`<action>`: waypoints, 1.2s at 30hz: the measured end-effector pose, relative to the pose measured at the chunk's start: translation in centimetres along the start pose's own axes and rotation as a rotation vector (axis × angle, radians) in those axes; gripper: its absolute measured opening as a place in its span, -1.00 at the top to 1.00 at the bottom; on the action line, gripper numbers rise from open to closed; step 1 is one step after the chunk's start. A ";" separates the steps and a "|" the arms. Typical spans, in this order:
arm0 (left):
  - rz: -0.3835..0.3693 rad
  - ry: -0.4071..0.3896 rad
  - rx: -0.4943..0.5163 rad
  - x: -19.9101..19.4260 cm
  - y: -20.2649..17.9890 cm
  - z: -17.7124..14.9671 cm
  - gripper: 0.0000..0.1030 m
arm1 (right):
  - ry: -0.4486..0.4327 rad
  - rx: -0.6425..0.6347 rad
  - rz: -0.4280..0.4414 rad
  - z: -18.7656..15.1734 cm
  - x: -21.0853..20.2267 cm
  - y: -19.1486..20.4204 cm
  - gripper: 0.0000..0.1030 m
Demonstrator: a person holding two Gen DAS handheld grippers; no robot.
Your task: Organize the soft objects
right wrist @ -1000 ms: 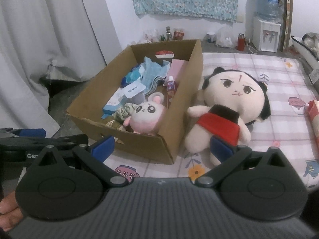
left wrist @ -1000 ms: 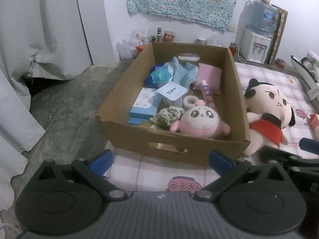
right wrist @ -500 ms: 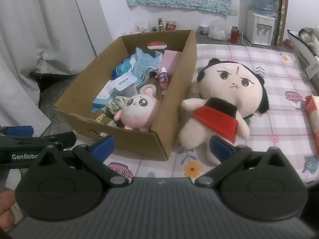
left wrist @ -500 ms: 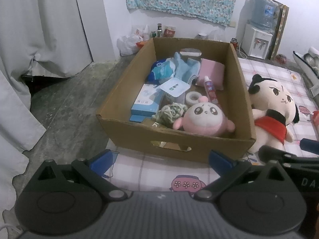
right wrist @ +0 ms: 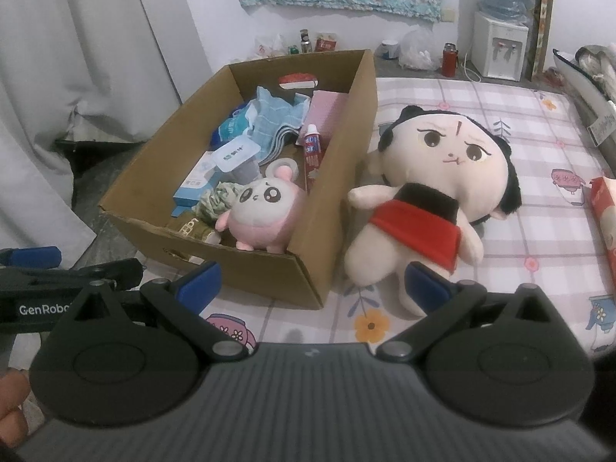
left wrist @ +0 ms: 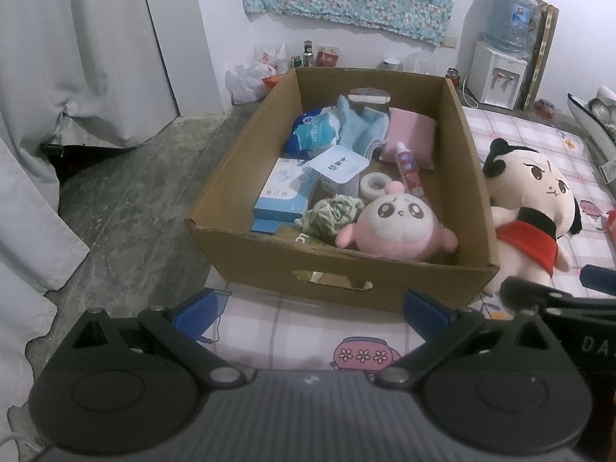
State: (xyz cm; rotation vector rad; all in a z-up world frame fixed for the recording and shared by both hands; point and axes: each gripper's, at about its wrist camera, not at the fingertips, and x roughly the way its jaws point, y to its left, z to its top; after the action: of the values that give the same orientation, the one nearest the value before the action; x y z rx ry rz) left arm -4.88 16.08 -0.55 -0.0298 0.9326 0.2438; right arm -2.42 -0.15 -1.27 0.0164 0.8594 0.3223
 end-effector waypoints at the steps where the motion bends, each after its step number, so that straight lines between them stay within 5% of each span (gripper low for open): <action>1: -0.001 0.000 0.000 0.0 0.0 0.0 -1.00 | 0.000 -0.002 0.000 0.0 0.0 0.0 -0.98; 36: 0.007 0.003 0.005 0.1 0.1 -0.1 -0.99 | 0.009 0.001 0.000 -0.1 0.2 0.1 -0.98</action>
State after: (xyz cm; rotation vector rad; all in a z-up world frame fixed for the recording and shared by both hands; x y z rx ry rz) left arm -4.92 16.14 -0.70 -0.0221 0.9370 0.2477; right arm -2.41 -0.03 -1.44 0.0161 0.8688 0.3218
